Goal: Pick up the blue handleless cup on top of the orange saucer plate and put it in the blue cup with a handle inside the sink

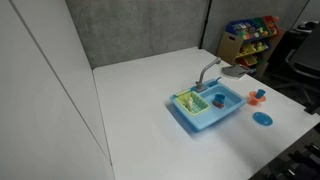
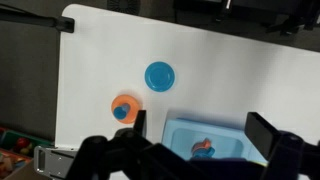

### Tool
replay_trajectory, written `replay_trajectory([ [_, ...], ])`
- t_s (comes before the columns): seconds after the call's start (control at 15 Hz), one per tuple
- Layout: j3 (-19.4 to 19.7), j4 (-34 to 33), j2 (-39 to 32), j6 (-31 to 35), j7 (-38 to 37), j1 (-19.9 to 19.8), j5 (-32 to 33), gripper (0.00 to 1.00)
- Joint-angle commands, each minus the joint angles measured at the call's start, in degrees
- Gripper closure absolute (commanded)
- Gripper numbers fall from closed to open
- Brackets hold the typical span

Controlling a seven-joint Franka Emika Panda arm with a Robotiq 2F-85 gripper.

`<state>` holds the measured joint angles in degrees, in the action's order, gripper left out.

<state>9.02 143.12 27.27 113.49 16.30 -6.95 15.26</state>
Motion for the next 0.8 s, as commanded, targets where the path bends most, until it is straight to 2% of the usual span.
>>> replay_trajectory([
  [0.0,0.1,-0.1,0.0,-0.1,0.0,0.1,0.0,0.00],
  [0.2,-0.1,-0.4,-0.5,-0.2,-0.3,0.2,0.0,0.00],
  [0.73,-2.1,-6.8,-8.5,0.9,-5.2,2.1,-2.6,0.00],
])
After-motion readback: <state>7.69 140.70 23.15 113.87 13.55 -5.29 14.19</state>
